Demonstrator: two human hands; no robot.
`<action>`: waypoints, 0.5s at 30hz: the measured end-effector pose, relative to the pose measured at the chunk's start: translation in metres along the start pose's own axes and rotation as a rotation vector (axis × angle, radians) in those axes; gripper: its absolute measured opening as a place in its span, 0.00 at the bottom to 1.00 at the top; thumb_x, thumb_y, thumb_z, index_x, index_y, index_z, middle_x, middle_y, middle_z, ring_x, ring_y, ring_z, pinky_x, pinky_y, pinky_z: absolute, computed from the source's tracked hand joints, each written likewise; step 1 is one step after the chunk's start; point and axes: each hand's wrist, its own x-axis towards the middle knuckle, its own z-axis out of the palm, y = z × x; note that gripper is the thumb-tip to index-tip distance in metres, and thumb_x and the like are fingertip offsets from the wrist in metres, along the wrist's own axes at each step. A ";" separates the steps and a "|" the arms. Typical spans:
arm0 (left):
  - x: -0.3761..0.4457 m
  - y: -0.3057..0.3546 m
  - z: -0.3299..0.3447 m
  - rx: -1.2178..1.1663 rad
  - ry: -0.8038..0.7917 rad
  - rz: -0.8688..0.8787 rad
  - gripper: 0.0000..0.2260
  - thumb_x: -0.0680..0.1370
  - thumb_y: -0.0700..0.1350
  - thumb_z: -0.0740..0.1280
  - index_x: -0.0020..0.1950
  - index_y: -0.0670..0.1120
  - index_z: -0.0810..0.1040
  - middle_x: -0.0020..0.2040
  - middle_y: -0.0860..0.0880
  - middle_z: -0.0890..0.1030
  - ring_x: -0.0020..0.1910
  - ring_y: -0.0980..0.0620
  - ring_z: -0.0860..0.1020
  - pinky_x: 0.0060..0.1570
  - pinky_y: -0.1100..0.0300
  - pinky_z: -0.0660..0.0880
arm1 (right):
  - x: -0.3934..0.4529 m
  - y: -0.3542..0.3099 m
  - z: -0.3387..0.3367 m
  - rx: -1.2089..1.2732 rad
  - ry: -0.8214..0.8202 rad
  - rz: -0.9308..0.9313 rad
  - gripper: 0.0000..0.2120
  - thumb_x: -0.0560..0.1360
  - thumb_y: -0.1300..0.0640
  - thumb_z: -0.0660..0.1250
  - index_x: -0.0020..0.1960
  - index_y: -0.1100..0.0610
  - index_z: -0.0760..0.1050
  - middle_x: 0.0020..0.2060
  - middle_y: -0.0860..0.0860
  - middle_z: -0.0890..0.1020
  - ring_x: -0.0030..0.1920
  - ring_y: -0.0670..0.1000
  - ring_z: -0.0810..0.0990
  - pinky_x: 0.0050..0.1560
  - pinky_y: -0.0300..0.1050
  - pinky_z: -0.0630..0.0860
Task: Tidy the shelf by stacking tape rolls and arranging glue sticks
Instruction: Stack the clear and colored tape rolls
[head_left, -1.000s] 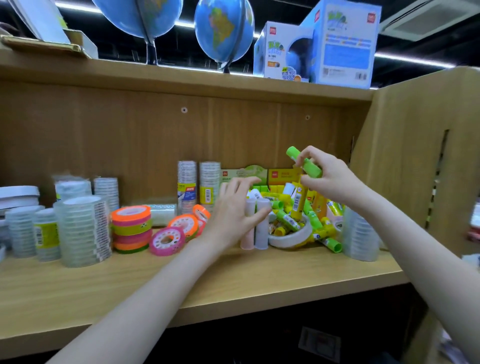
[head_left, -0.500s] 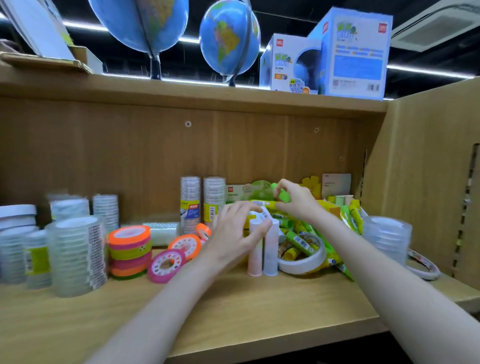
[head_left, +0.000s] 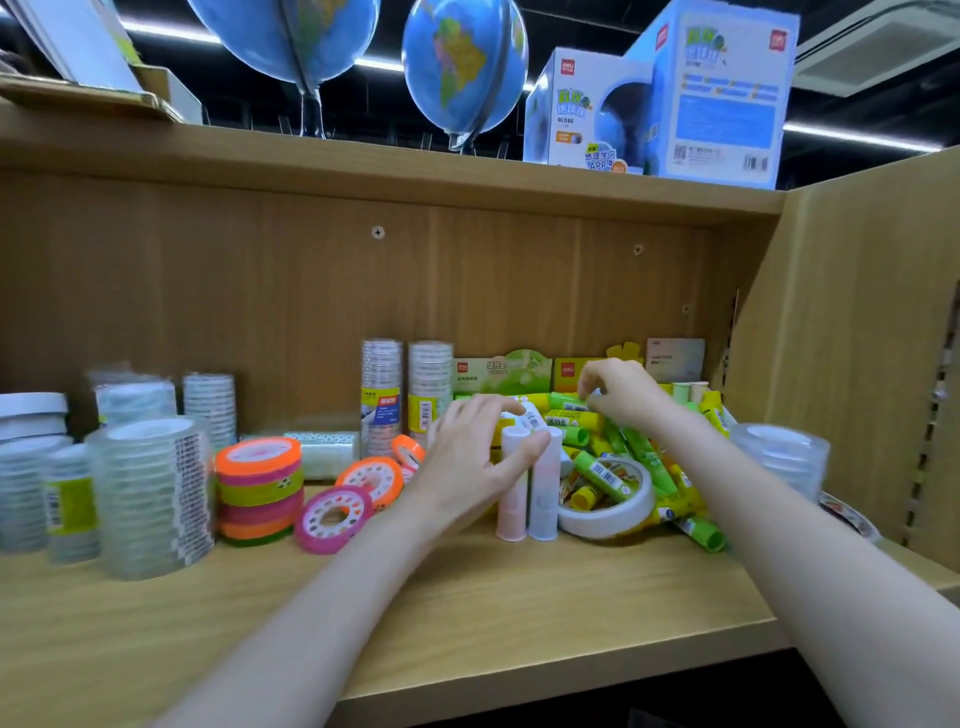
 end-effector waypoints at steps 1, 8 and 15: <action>0.000 0.000 0.000 0.005 0.003 0.002 0.34 0.65 0.70 0.46 0.61 0.53 0.72 0.60 0.58 0.71 0.60 0.60 0.63 0.55 0.63 0.55 | -0.001 -0.002 -0.002 0.000 0.017 -0.004 0.09 0.75 0.66 0.60 0.48 0.58 0.78 0.51 0.57 0.79 0.47 0.55 0.75 0.44 0.43 0.69; 0.000 0.001 -0.002 0.019 0.040 0.016 0.33 0.66 0.69 0.47 0.60 0.52 0.72 0.57 0.59 0.70 0.60 0.58 0.65 0.53 0.64 0.55 | -0.020 -0.014 -0.037 0.104 0.074 -0.008 0.12 0.76 0.64 0.57 0.47 0.55 0.78 0.47 0.54 0.79 0.39 0.50 0.74 0.36 0.39 0.66; -0.004 0.007 -0.003 0.068 0.114 0.057 0.31 0.67 0.67 0.49 0.59 0.49 0.74 0.59 0.53 0.74 0.60 0.52 0.68 0.53 0.62 0.56 | -0.079 0.007 -0.079 0.011 0.143 -0.039 0.06 0.74 0.53 0.66 0.48 0.54 0.78 0.47 0.53 0.81 0.53 0.57 0.76 0.54 0.48 0.72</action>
